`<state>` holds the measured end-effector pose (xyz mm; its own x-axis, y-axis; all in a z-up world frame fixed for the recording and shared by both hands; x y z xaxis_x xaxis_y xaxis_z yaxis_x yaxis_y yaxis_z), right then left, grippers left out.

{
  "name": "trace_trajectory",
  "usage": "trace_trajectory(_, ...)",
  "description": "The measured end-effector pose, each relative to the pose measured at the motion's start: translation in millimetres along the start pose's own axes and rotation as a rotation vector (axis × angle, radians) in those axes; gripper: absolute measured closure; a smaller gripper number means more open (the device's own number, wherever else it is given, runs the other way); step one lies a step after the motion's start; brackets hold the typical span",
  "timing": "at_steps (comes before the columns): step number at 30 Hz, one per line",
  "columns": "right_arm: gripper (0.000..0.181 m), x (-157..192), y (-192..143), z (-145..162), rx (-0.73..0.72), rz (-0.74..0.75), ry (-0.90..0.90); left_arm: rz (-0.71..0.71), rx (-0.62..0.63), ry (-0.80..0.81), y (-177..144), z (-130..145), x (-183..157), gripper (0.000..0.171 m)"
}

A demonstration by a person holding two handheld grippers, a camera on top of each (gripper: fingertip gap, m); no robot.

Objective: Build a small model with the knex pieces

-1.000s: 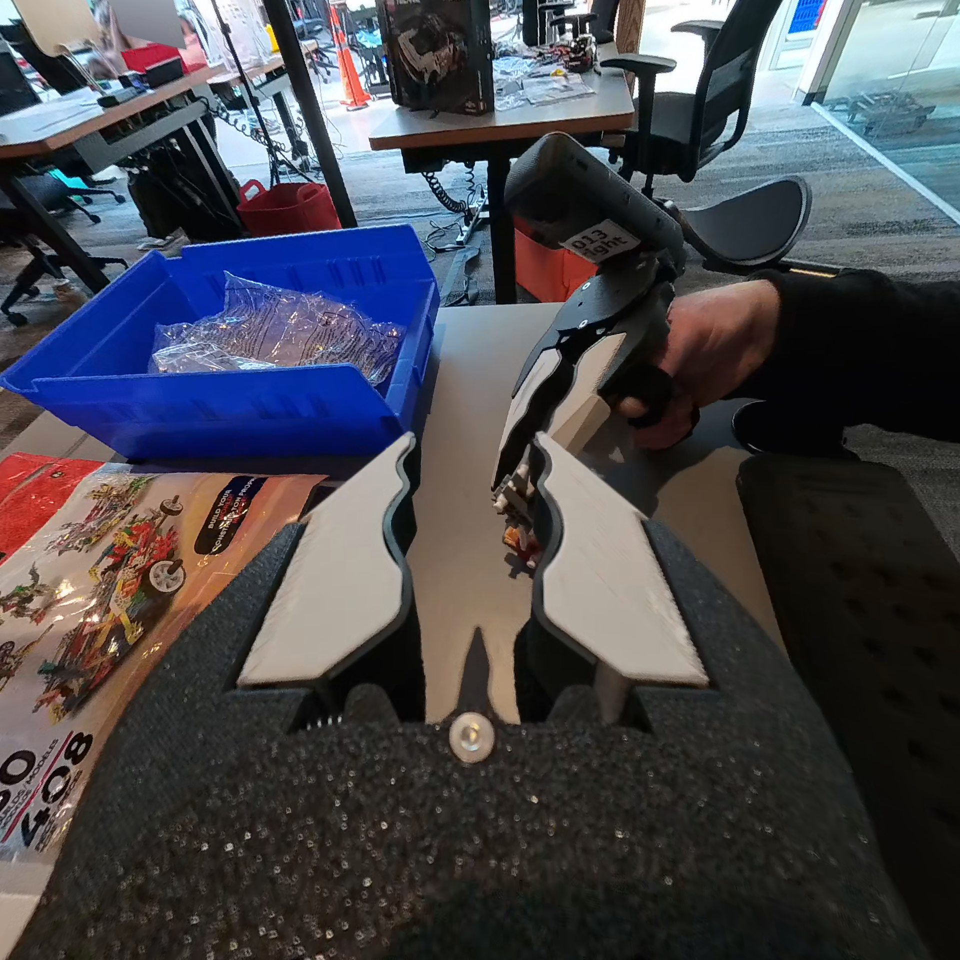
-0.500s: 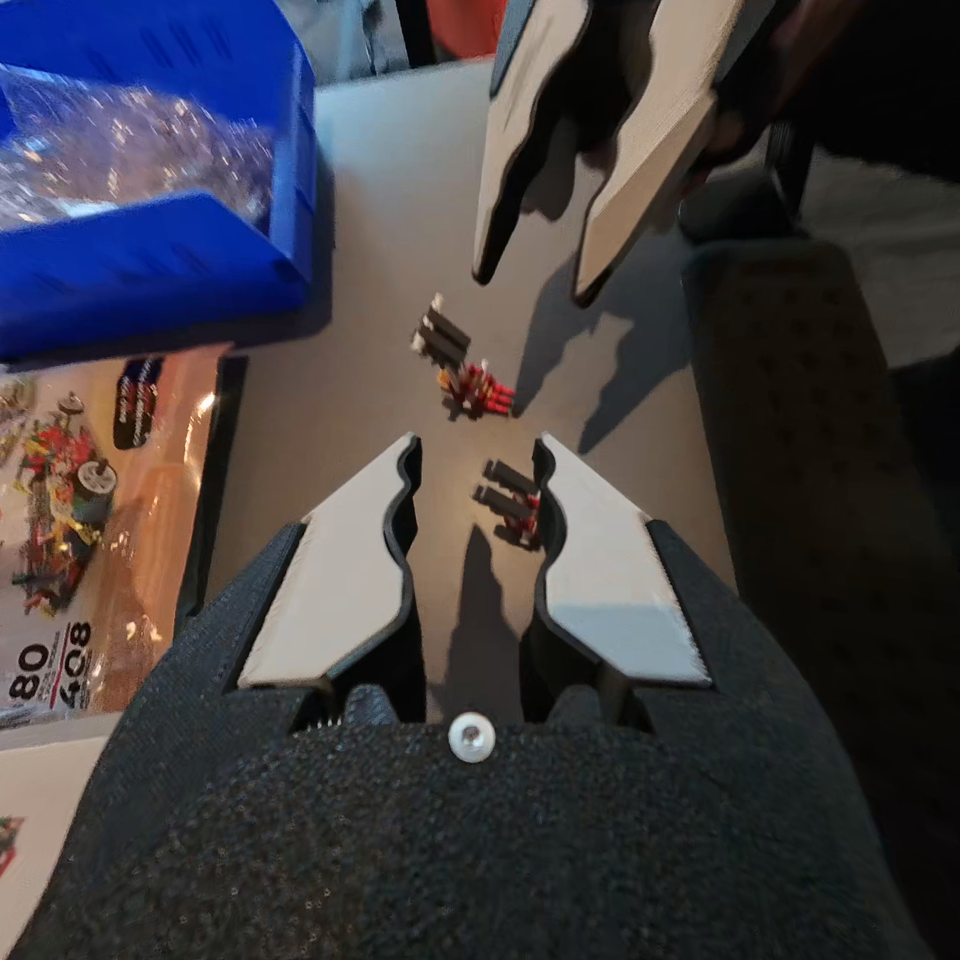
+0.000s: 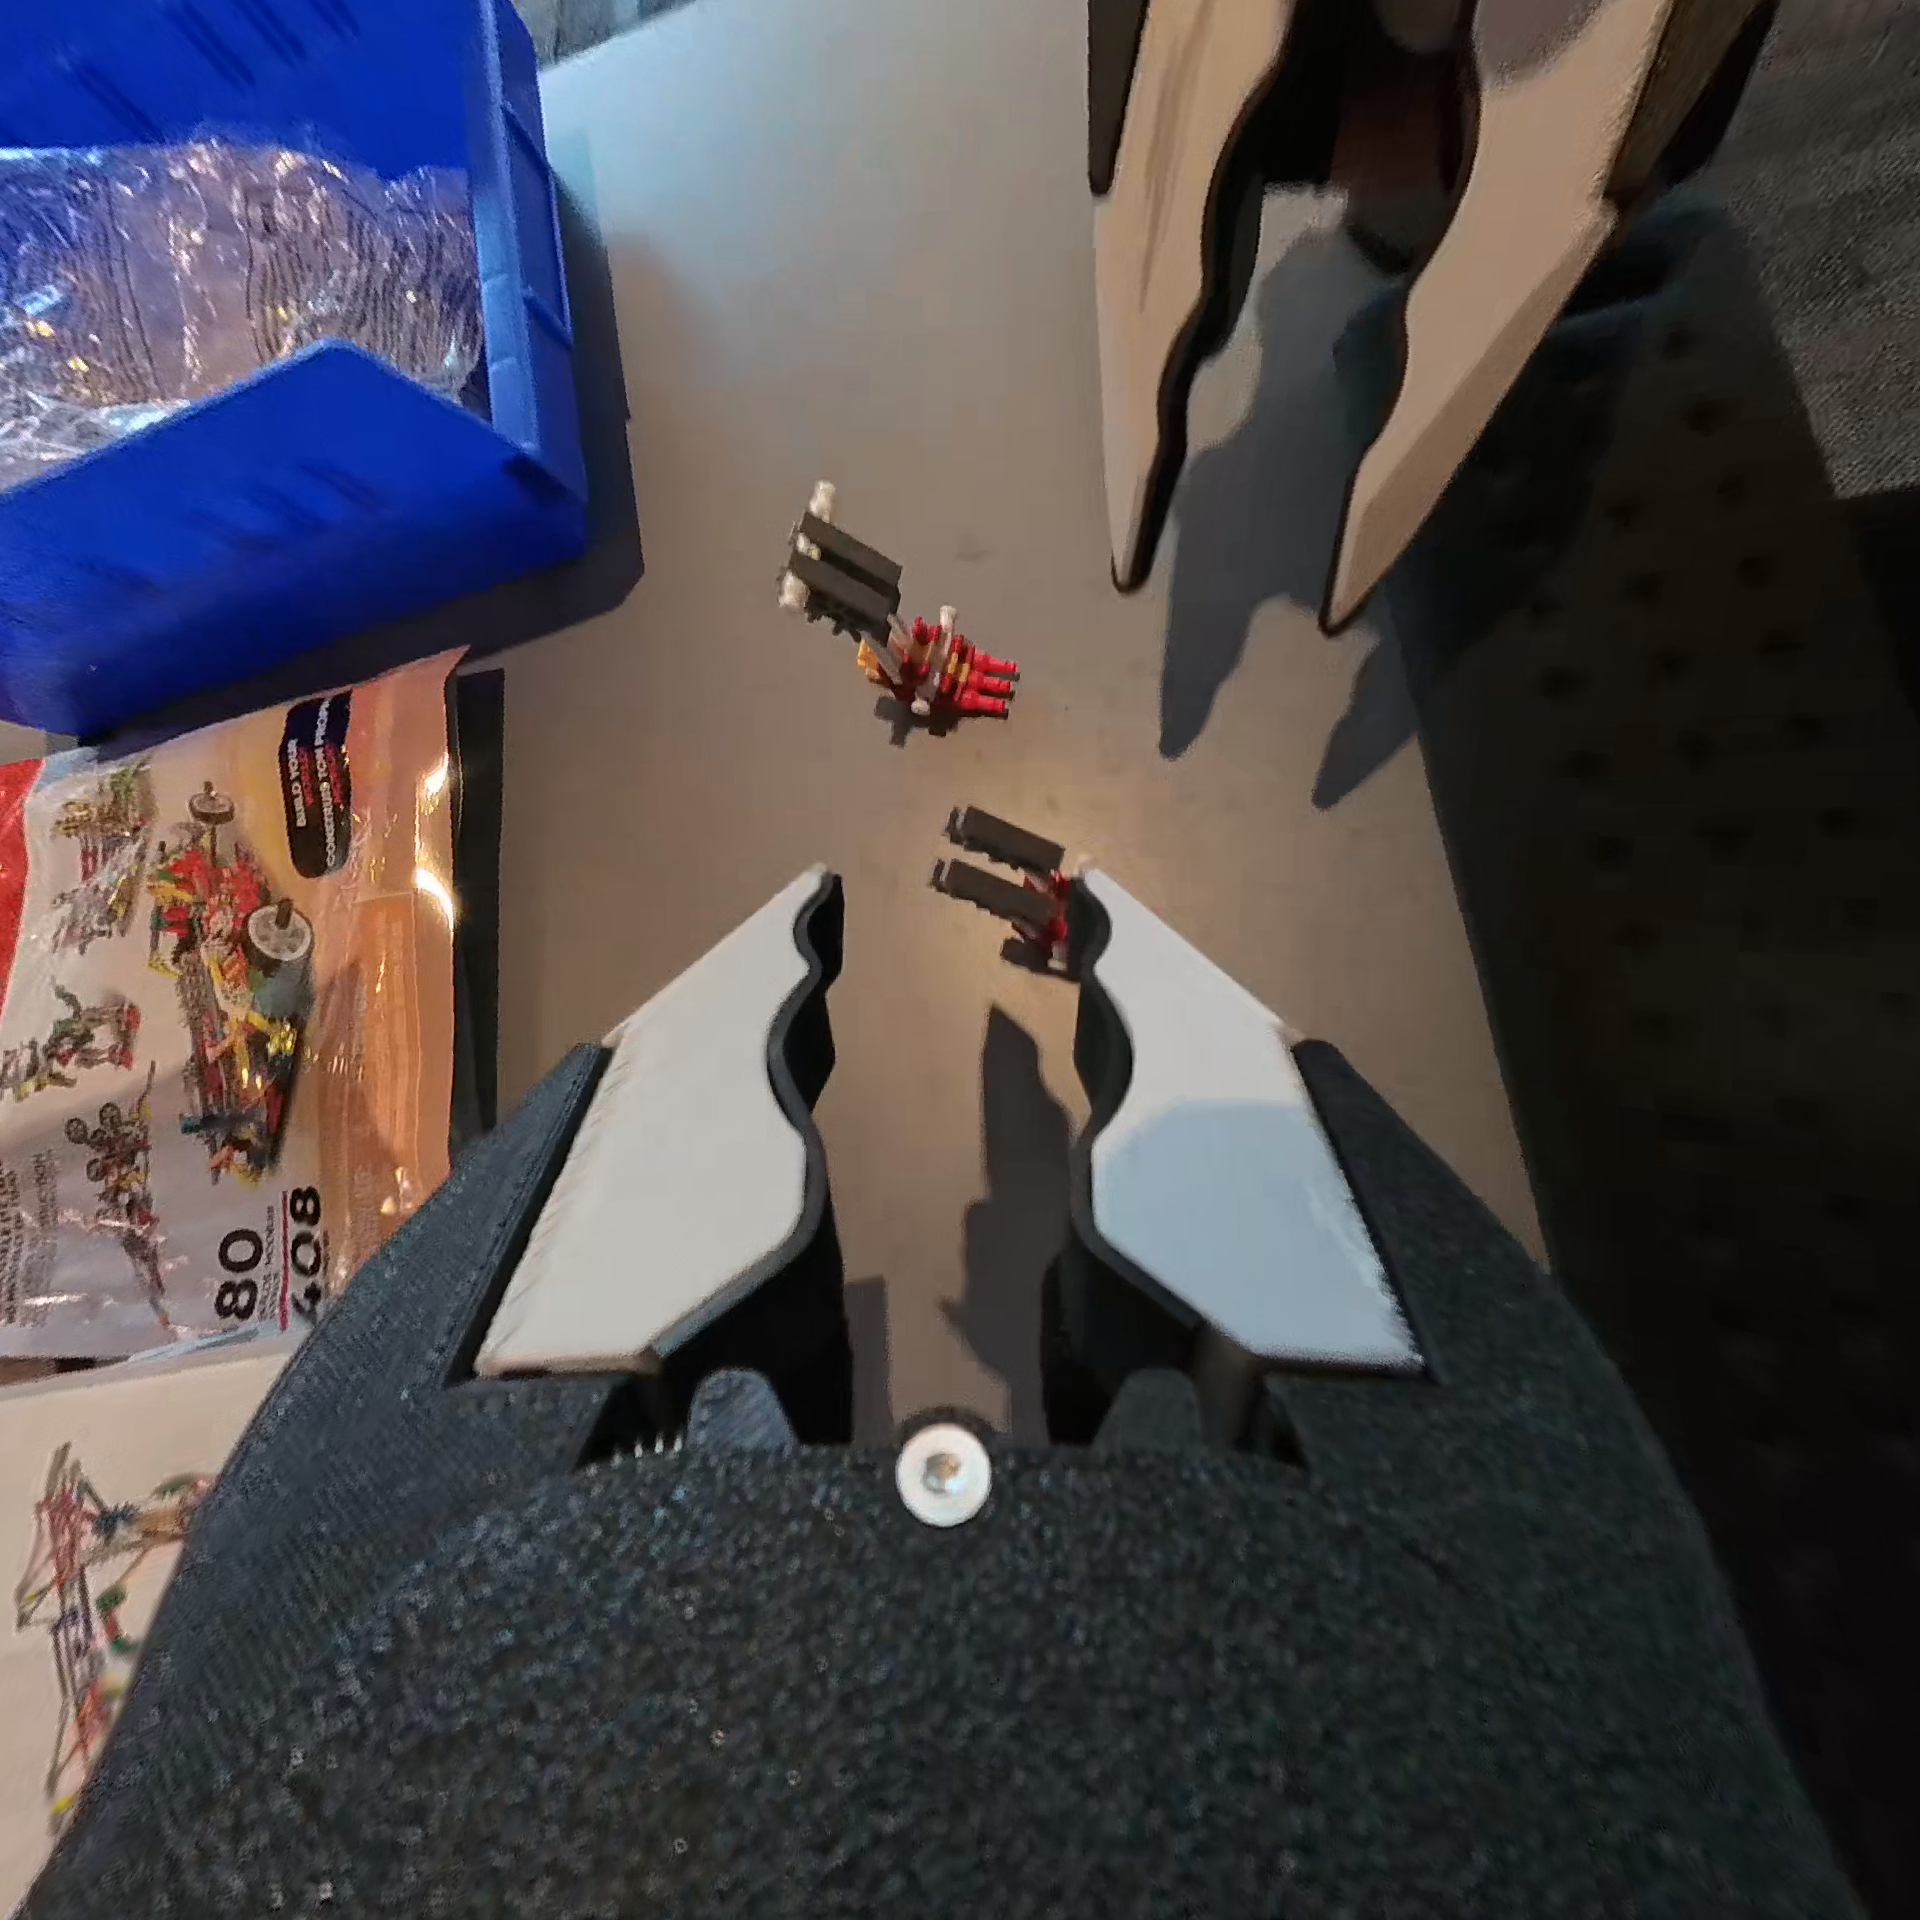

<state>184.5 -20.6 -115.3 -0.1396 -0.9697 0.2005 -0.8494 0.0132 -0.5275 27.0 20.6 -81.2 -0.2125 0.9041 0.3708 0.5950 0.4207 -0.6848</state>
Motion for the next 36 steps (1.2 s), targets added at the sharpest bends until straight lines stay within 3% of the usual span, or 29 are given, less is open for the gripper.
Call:
trace_trajectory(7, 0.142, 0, 15, -1, 0.004, 0.081, 0.03, -0.051, 0.01, 0.02, 6, 18, -15, 0.124)
trace_trajectory(15, 0.141, -9, 44, -1, 0.064, 0.17, 0.062, -0.039, -0.049, -0.013, 25, 20, -20, 0.119)
trace_trajectory(27, 0.148, -21, 62, -9, 0.095, 0.19, 0.069, 0.024, -0.033, -0.057, 26, 19, -26, 0.132)
trace_trajectory(36, 0.147, -5, 7, -17, 0.015, 0.2, 0.032, -0.045, -0.021, -0.053, 0, 24, -15, 0.123)
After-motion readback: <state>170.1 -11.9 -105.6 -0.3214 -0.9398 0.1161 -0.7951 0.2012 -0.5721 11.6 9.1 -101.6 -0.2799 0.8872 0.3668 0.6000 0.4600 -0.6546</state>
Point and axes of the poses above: each gripper's, where its closed fingertips meet, y out along the fingers, z out of its underside, x = y × z across the jaws, the point moved 7 cm from there along -y, back along the fingers, and after that the axes turned 11 degrees about -z, right-handed, at the moved point
